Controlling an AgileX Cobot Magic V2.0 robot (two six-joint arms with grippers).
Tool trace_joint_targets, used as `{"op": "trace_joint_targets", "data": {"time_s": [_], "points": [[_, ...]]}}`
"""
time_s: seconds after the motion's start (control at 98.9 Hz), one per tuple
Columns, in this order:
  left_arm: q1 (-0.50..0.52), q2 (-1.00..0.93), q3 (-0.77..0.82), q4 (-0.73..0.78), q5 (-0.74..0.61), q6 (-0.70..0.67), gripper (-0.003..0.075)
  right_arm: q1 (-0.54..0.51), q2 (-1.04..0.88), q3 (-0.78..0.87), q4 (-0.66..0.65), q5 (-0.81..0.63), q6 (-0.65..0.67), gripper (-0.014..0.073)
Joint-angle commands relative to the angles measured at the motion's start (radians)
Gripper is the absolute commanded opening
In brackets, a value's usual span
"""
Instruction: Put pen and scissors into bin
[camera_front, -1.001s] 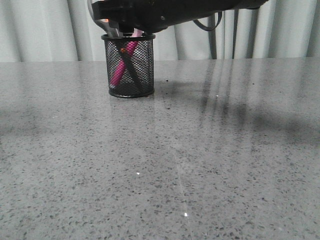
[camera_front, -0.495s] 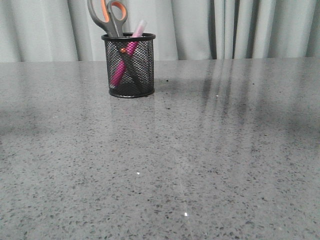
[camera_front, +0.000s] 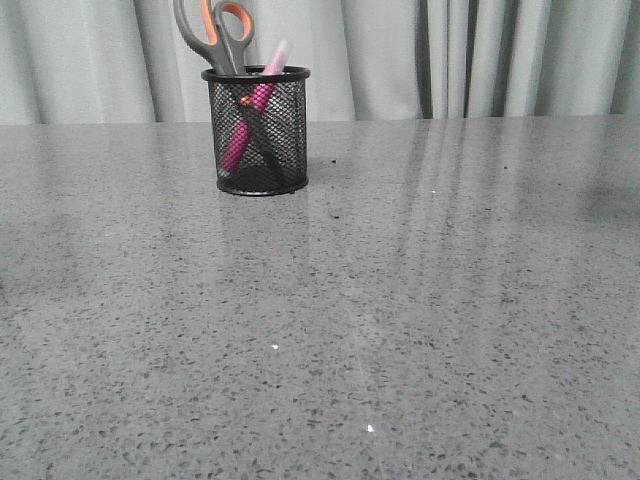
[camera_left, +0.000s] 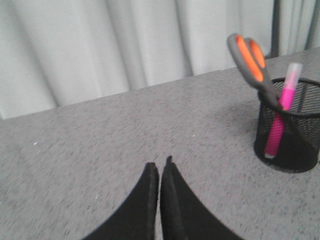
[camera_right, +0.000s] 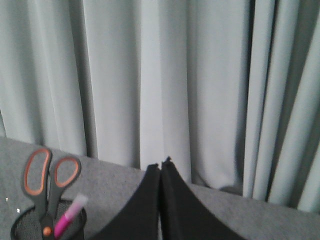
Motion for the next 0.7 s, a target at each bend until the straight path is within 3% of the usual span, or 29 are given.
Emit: {"op": "trace_joint_targets", "data": {"time_s": [0.0,0.354,0.687], "points": [[0.003,-0.091,0.030,-0.032,-0.047,-0.010,-0.0019,-0.011,-0.133,0.124,-0.035,-0.114,-0.008,-0.0067],[0.003,-0.522,0.260,-0.103,-0.126,-0.010,-0.0019,-0.011,-0.509,0.587,-0.028,-0.184,-0.008,-0.0067],[0.003,-0.723,0.378,-0.174,-0.151,-0.010,-0.0019,-0.011,-0.683,0.727,0.089,-0.177,-0.008,-0.0067]]}}
